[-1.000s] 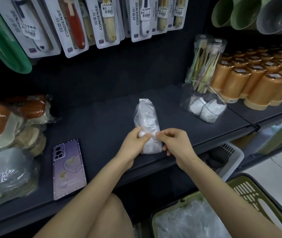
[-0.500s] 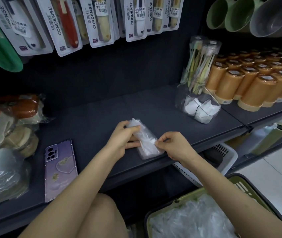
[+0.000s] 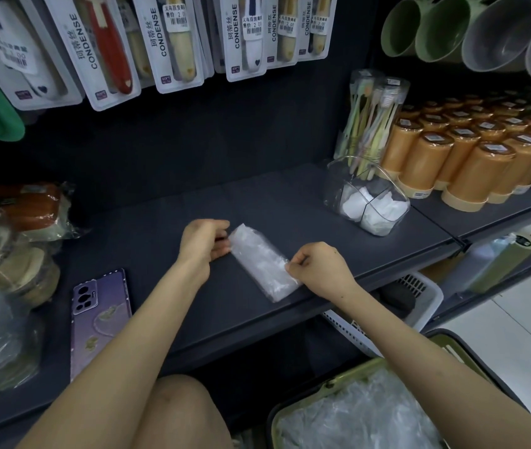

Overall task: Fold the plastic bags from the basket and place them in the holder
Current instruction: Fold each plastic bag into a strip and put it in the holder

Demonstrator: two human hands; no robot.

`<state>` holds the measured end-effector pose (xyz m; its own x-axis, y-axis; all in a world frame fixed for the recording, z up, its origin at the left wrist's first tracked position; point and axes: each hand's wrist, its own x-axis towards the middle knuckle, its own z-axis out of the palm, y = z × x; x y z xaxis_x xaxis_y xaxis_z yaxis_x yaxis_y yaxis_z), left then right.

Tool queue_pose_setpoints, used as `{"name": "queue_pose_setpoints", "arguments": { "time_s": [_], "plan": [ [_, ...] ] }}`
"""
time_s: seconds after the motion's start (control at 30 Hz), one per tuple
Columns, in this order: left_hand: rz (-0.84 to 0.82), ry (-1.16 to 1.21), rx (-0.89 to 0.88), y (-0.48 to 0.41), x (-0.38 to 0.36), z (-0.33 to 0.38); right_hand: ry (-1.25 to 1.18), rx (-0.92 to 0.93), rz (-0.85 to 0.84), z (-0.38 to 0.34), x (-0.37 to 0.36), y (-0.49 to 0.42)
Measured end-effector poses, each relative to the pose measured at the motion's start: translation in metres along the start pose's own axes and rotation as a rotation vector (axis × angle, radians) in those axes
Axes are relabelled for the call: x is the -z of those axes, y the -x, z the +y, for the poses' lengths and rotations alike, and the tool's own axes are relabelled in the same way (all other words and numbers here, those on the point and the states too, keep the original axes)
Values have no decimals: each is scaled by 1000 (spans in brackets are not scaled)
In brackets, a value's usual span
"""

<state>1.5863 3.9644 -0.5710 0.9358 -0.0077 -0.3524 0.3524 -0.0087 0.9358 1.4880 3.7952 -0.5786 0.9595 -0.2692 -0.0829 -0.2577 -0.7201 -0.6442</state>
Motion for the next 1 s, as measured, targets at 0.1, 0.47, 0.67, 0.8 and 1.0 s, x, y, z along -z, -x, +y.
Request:
{"name": "queue_pose_setpoints", "arguments": {
  "time_s": [0.1, 0.47, 0.67, 0.8, 1.0],
  "plan": [
    [201, -615, -568, 2, 9, -13, 42, 24, -40, 0, 3, -2],
    [-358, -1357, -717, 26, -20, -54, -13, 80, -48, 12, 20, -10],
    [-175, -1421, -547, 42, -39, -62, 348, 369, 383, 14, -28, 14],
    [-174, -1437, -568, 41, -37, -60, 505, 366, 284, 34, -47, 16],
    [-365, -1462, -713, 12, 0, -49, 538, 324, 181, 33, -45, 16]
  ]
}}
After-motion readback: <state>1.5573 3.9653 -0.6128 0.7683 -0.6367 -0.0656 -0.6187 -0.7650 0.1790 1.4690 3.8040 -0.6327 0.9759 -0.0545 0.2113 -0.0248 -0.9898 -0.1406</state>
